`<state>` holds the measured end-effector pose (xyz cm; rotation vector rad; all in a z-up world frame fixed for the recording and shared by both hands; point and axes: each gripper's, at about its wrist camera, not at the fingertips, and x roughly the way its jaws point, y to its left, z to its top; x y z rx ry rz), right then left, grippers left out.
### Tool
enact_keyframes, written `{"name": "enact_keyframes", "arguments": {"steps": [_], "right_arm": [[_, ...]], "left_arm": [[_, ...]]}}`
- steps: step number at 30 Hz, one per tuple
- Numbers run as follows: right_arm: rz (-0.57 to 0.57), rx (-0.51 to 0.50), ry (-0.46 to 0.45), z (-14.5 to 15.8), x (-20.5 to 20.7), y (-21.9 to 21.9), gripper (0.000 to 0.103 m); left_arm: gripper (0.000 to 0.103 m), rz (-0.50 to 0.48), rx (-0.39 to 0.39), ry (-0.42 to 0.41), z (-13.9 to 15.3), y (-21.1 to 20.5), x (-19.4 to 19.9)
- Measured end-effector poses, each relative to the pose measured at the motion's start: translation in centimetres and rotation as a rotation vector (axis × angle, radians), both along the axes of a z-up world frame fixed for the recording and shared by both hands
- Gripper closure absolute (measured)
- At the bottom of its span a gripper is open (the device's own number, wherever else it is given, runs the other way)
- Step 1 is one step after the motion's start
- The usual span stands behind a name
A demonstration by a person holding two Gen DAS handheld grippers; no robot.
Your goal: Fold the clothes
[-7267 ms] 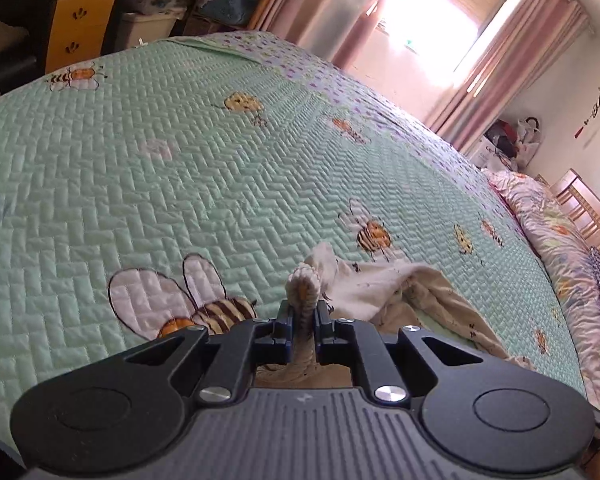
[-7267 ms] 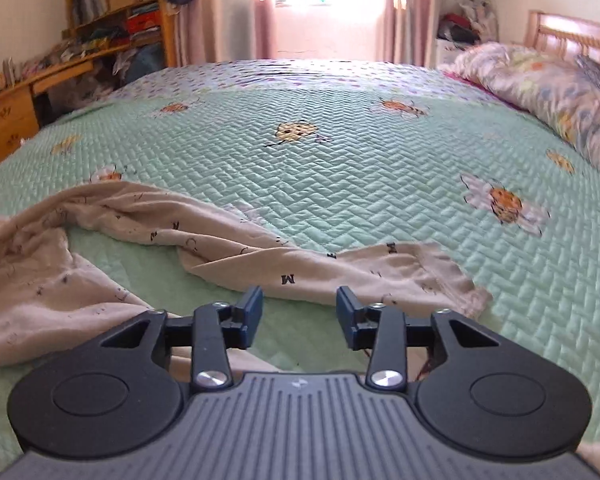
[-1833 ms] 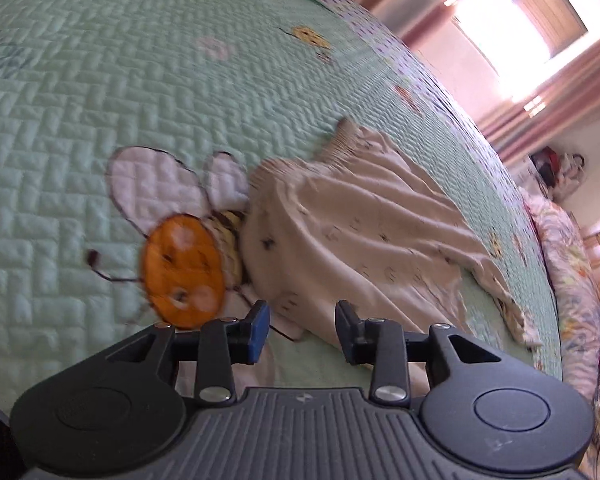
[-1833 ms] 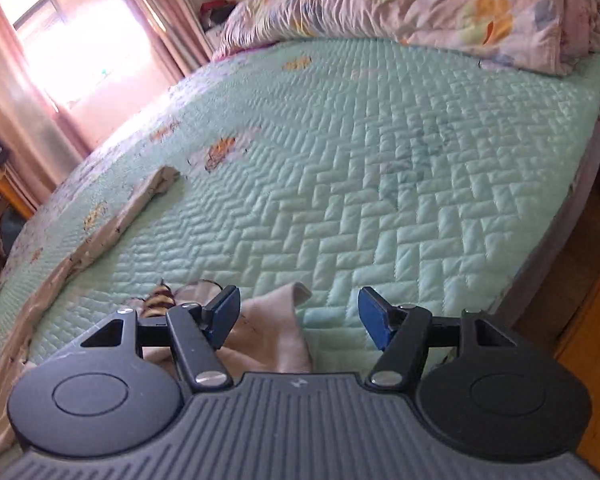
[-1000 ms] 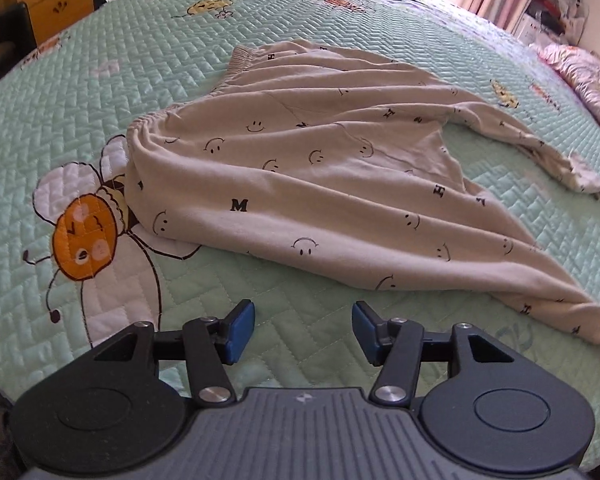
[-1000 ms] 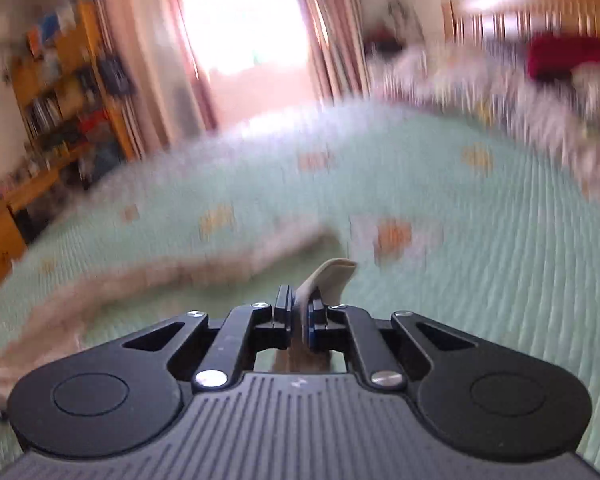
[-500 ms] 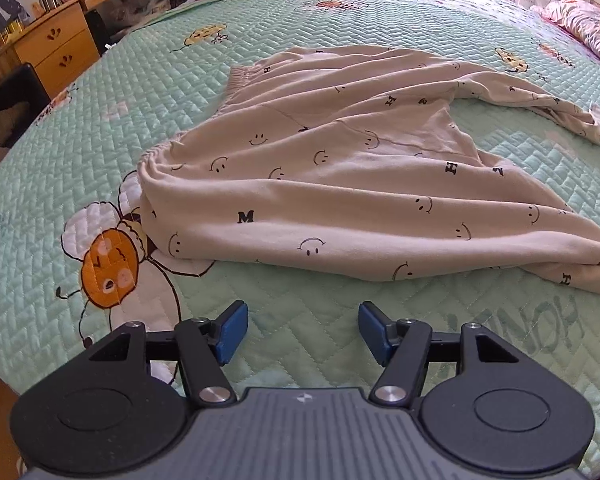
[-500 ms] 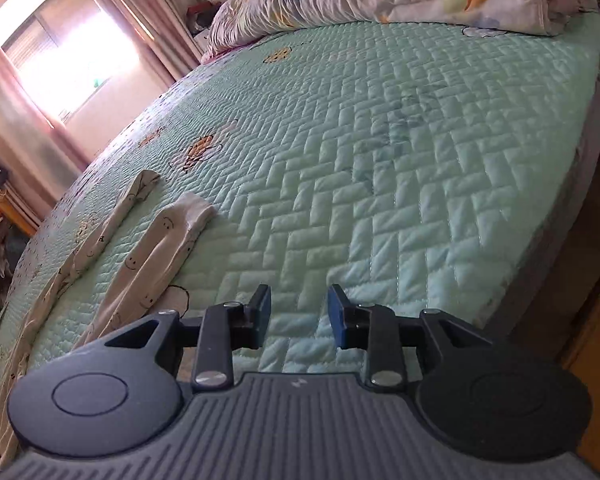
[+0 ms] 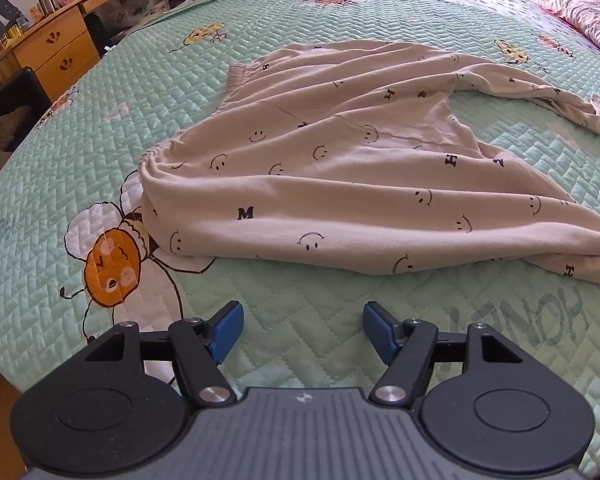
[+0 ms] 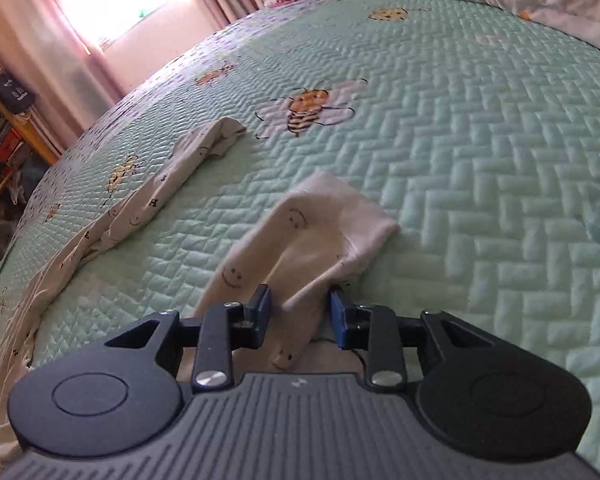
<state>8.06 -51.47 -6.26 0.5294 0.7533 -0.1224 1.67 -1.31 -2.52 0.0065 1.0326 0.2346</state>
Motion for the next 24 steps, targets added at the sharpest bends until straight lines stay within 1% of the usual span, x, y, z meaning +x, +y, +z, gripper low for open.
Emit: {"name": "enact_keyframes", "arguments": {"steps": [1,4,6,7,8,9,10,13,16,17,18,19,20,21,22,24], "right_arm": [[0.016,0.003,-0.028,0.3,0.4,-0.1,0.097],[0.028,0.047,-0.175,2.1,-0.6,-1.1,0.097],[-0.010,0.080,-0.246,3.1,-2.2,-2.6,0.097],[-0.045,0.090,-0.240,3.0,-3.1,-3.5,0.096],[-0.084,0.098,-0.225,2.7,-4.0,-4.4,0.093],[-0.122,0.081,-0.174,2.1,-4.9,-5.1,0.091],[-0.155,0.042,-0.103,1.3,-5.7,-5.6,0.091],[-0.180,-0.029,-0.008,-0.2,-8.6,-6.2,0.090],[-0.139,-0.084,-0.034,0.8,-10.3,-4.4,0.088],[-0.091,-0.111,-0.062,1.4,-10.2,-3.0,0.084],[-0.036,-0.140,-0.094,2.1,-9.8,-1.5,0.074],[0.023,-0.149,-0.122,2.7,-9.0,0.0,0.067],[0.076,-0.135,-0.144,3.2,-8.1,1.3,0.054],[0.118,-0.107,-0.164,3.5,-7.1,2.4,0.049],[0.151,-0.072,-0.171,3.5,-5.9,3.4,0.049],[0.183,-0.019,-0.154,3.2,-3.3,4.7,0.049]], "left_arm": [[0.034,-0.001,0.006,0.000,0.0,-0.1,0.0],[0.034,-0.005,0.018,0.000,-0.1,-0.2,0.2],[0.034,-0.006,0.020,0.001,-0.1,-0.2,0.3],[0.034,-0.007,0.017,-0.001,-0.1,-0.3,0.3],[0.034,-0.010,0.017,-0.002,-0.2,-0.3,0.4],[0.034,-0.012,0.017,-0.002,-0.2,-0.3,0.5],[0.034,-0.015,0.018,-0.003,-0.2,-0.4,0.5],[0.034,-0.024,0.025,-0.005,-0.3,-0.6,0.6],[0.033,-0.027,0.021,-0.005,-0.2,-0.8,0.7],[0.033,-0.027,0.020,-0.005,-0.2,-0.9,0.8],[0.033,-0.029,0.023,-0.004,-0.2,-1.0,0.8],[0.033,-0.030,0.026,-0.004,-0.1,-1.1,0.8],[0.033,-0.031,0.029,-0.004,-0.1,-1.1,0.7],[0.033,-0.032,0.030,-0.004,-0.1,-1.2,0.7],[0.033,-0.031,0.031,-0.004,0.0,-1.2,0.7],[0.033,-0.031,0.037,-0.007,0.1,-1.2,0.8]]}}
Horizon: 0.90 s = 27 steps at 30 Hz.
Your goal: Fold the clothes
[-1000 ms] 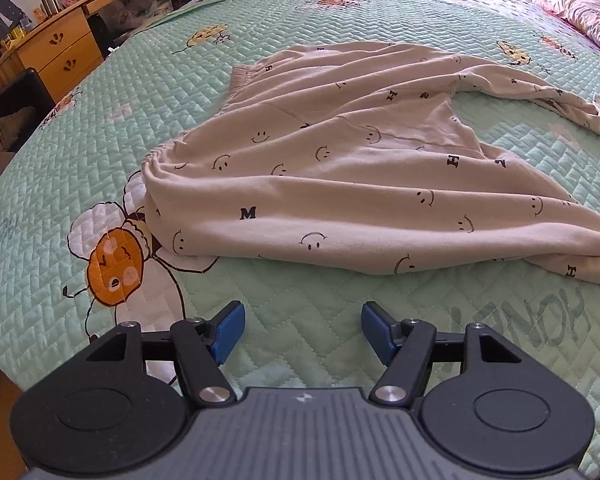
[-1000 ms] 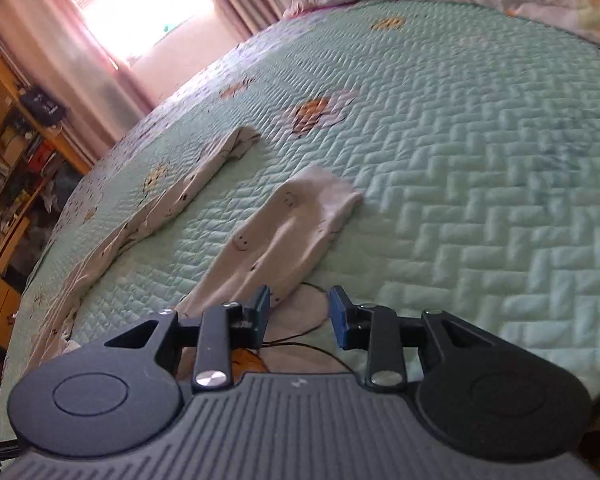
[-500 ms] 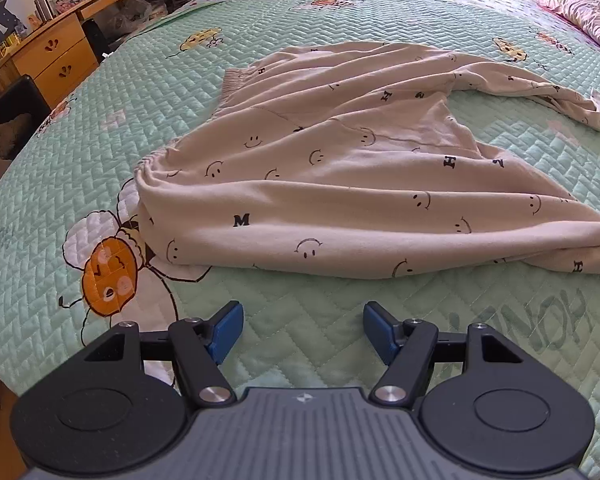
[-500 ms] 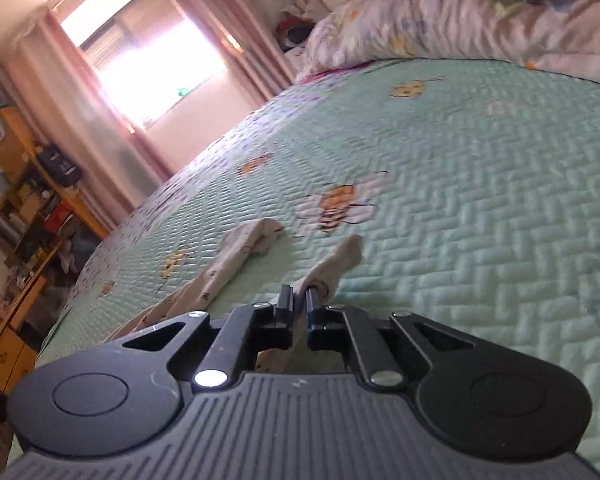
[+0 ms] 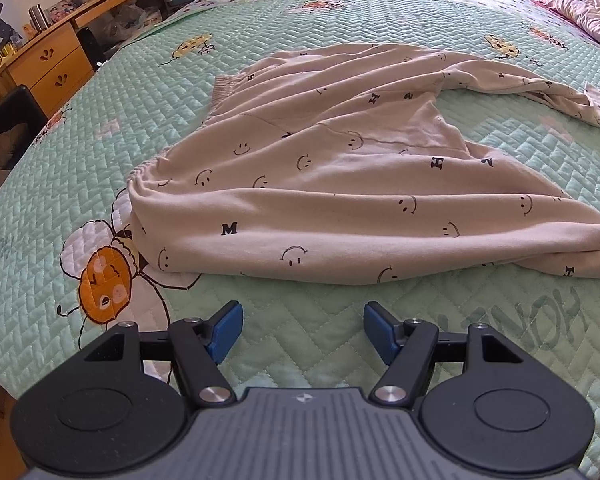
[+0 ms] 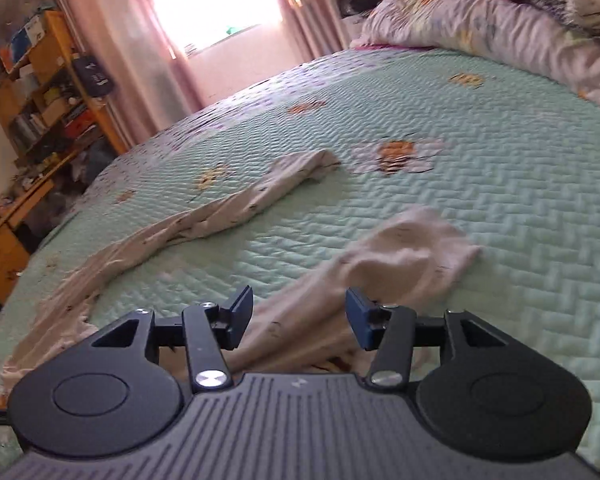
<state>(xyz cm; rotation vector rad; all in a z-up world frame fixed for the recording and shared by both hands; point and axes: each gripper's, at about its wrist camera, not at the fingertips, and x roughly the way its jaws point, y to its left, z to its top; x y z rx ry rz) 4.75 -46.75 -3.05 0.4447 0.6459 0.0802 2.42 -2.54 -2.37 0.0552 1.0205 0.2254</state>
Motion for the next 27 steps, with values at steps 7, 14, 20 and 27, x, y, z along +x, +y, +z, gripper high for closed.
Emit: {"name": "enact_keyframes", "arguments": {"steps": [7,14,20,27], "right_arm": [[-0.054,-0.131,0.159,-3.1,5.4,1.9,0.070],[-0.128,0.014,-0.007,-1.7,-1.0,-2.5,0.102],[-0.219,0.059,0.116,-3.2,-7.5,-6.4,0.098],[-0.184,-0.017,0.052,-1.6,-5.6,-4.3,0.045]], "left_arm": [[0.033,0.001,-0.002,-0.006,0.2,0.3,0.5],[0.033,-0.004,-0.009,-0.012,0.2,0.1,0.8],[0.033,-0.020,-0.012,-0.016,0.2,-0.3,0.7],[0.030,-0.010,-0.031,0.000,0.1,-0.3,0.6]]}}
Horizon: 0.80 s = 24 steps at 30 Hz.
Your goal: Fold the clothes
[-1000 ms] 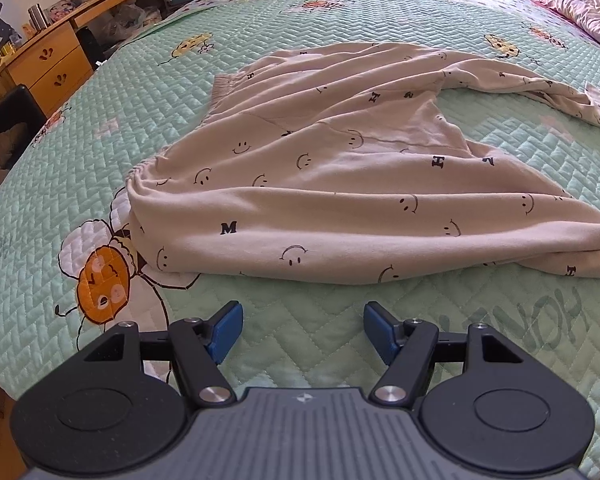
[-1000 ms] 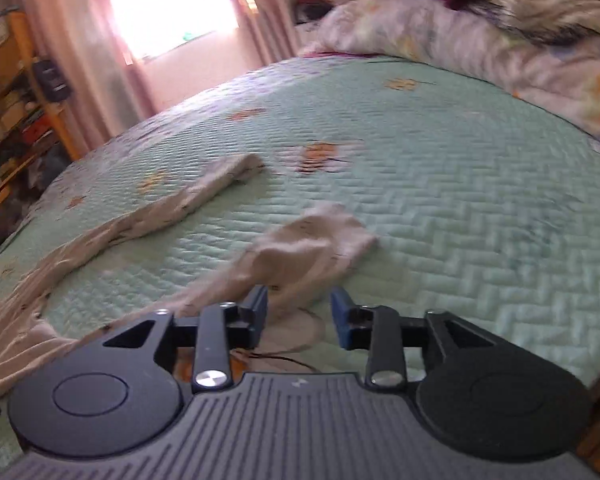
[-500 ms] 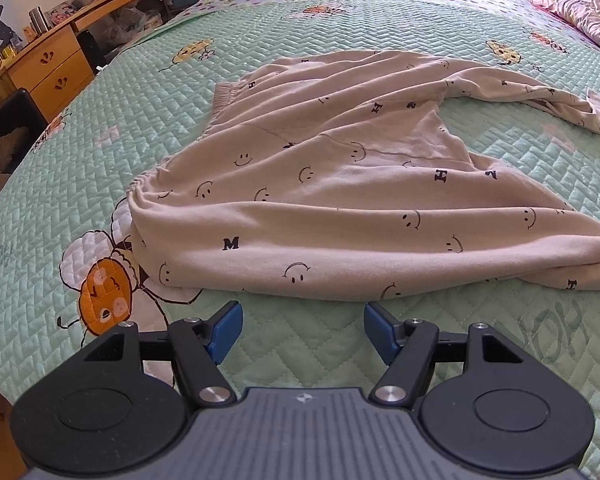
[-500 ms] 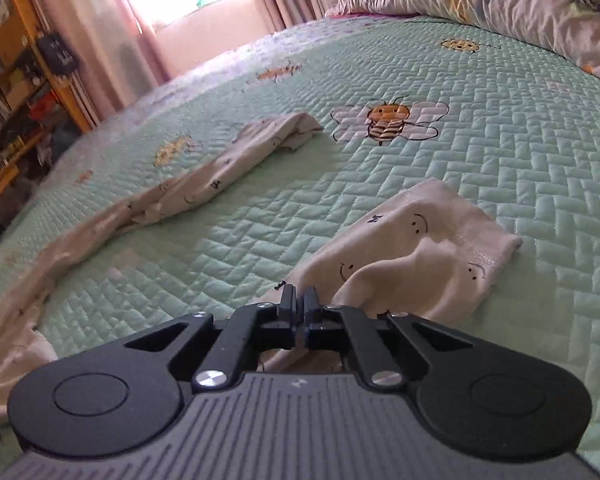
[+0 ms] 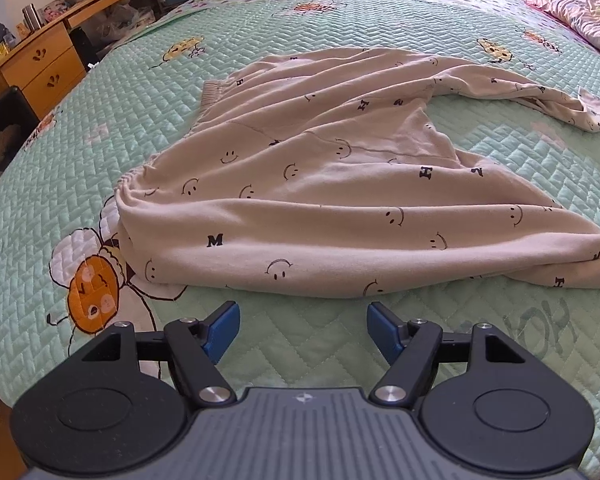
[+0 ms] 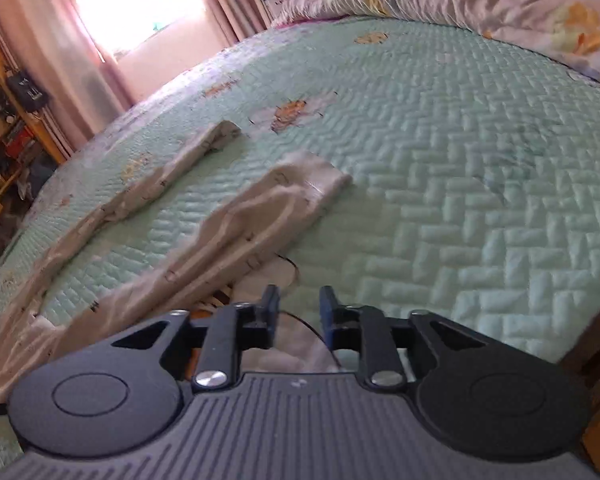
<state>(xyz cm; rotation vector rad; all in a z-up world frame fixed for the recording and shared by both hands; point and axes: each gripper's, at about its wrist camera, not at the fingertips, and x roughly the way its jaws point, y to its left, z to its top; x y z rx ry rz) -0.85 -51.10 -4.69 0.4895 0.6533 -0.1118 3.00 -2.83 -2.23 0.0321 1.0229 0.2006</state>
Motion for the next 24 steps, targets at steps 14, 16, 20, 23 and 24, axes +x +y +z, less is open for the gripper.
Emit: {"name": "enact_keyframes", "arguments": {"steps": [14,16,20,23,24], "right_arm": [[0.000,-0.278,0.131,-2.0,12.4,7.0,0.086],[-0.002,-0.162,0.103,-2.0,12.0,5.3,0.099],[-0.006,0.052,-0.034,-0.6,8.3,2.4,0.099],[0.001,0.169,-0.126,0.5,3.5,0.4,0.099],[0.002,0.203,-0.149,0.8,1.5,-0.2,0.099]], "left_arm": [[0.025,-0.018,0.052,0.030,-0.4,-0.8,0.2],[0.025,-0.021,0.052,0.032,-0.4,-1.0,0.2],[0.024,-0.021,0.058,0.030,-0.4,-1.0,0.1],[0.023,-0.022,0.063,0.027,-0.4,-1.0,0.1],[0.023,-0.023,0.065,0.026,-0.4,-1.1,0.1]]}}
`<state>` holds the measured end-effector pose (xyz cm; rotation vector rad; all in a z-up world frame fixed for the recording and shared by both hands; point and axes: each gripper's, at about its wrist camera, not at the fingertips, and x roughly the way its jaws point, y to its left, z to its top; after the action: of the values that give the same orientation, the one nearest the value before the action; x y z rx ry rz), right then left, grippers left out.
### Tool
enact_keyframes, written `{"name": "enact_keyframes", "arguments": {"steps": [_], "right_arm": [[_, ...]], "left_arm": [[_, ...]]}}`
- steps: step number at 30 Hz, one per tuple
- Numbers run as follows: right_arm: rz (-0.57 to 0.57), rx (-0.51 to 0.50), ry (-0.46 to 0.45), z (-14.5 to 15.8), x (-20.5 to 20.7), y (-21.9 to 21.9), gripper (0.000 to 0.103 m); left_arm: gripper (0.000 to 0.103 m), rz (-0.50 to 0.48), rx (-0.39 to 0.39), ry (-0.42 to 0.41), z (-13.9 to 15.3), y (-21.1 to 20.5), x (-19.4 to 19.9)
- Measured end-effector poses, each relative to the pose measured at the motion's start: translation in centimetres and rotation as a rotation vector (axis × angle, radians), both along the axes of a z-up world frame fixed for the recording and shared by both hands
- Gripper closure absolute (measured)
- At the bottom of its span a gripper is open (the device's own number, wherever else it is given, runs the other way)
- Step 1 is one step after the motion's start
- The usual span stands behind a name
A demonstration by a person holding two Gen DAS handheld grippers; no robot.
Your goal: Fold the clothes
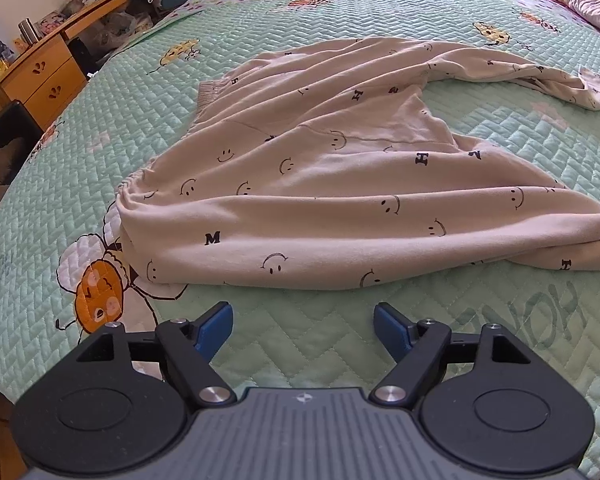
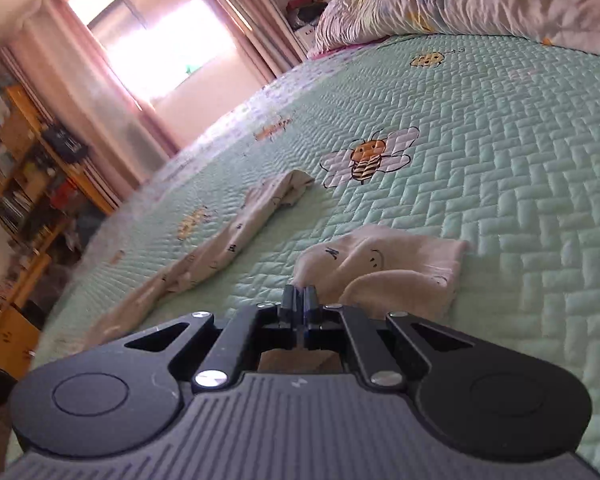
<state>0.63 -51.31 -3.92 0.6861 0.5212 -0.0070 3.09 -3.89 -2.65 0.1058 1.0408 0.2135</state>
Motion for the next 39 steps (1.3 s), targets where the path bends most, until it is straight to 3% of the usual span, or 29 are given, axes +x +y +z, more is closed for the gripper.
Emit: {"name": "enact_keyframes", "arguments": {"steps": [3,6,7,9,11,13,15,17,20,24,27,29,31,33,34,36,39], "right_arm": [[0.007,0.038,0.047,-1.1,-4.9,-1.3,0.099],[-0.015,-0.023,0.232,-3.7,-7.7,-2.0,0.094],[-0.029,-0.012,0.254,-4.4,-8.6,-2.4,0.095],[-0.060,0.005,0.254,-4.2,-9.6,-3.0,0.096],[-0.101,-0.004,0.237,-3.4,-10.1,-3.4,0.089],[-0.118,-0.018,0.176,-2.1,-9.2,-4.0,0.077],[-0.105,-0.009,0.144,-1.1,-7.5,-4.7,0.054],[-0.088,-0.042,0.142,-0.7,-5.1,-4.8,0.041],[-0.041,-0.127,0.188,-0.5,-1.5,-3.9,0.040],[-0.021,-0.113,0.291,-1.7,1.9,-2.8,0.040],[0.014,-0.143,0.303,-2.2,3.2,-1.0,0.039],[0.039,-0.216,0.292,-2.1,4.5,0.4,0.040],[0.056,-0.261,0.286,-1.8,5.8,1.5,0.050],[0.093,-0.286,0.248,-1.0,6.7,2.2,0.089],[0.094,-0.263,0.215,-0.6,6.7,1.9,0.097],[0.088,-0.199,0.142,0.3,6.3,1.1,0.097],[0.040,-0.057,-0.046,1.8,3.1,-1.9,0.097]], "left_arm": [[0.023,-0.002,-0.003,0.001,0.0,-0.1,0.0],[0.023,-0.005,-0.005,0.002,-0.1,-0.2,-0.1],[0.023,-0.006,-0.005,0.002,0.0,-0.2,-0.1],[0.023,-0.004,-0.010,0.004,0.0,-0.1,-0.2],[0.023,0.004,-0.030,0.007,0.1,0.2,-0.2],[0.022,0.010,-0.063,0.007,0.2,0.5,-0.2],[0.022,0.018,-0.094,0.007,0.3,1.0,-0.3],[0.022,0.030,-0.112,0.012,0.3,1.4,-0.3],[0.022,0.045,-0.121,0.016,0.4,1.8,-0.2],[0.022,0.041,-0.089,0.022,0.4,1.5,0.1],[0.021,0.028,-0.074,0.034,0.1,1.1,0.3],[0.021,0.025,-0.071,0.042,-0.1,0.9,0.4],[0.021,0.025,-0.066,0.043,-0.1,0.8,0.3],[0.021,0.027,-0.062,0.043,-0.1,0.8,0.3],[0.021,0.027,-0.060,0.042,0.0,0.8,0.3],[0.021,0.027,-0.058,0.039,0.1,0.8,0.3],[0.021,0.024,-0.060,0.032,0.1,0.8,0.3]]}}
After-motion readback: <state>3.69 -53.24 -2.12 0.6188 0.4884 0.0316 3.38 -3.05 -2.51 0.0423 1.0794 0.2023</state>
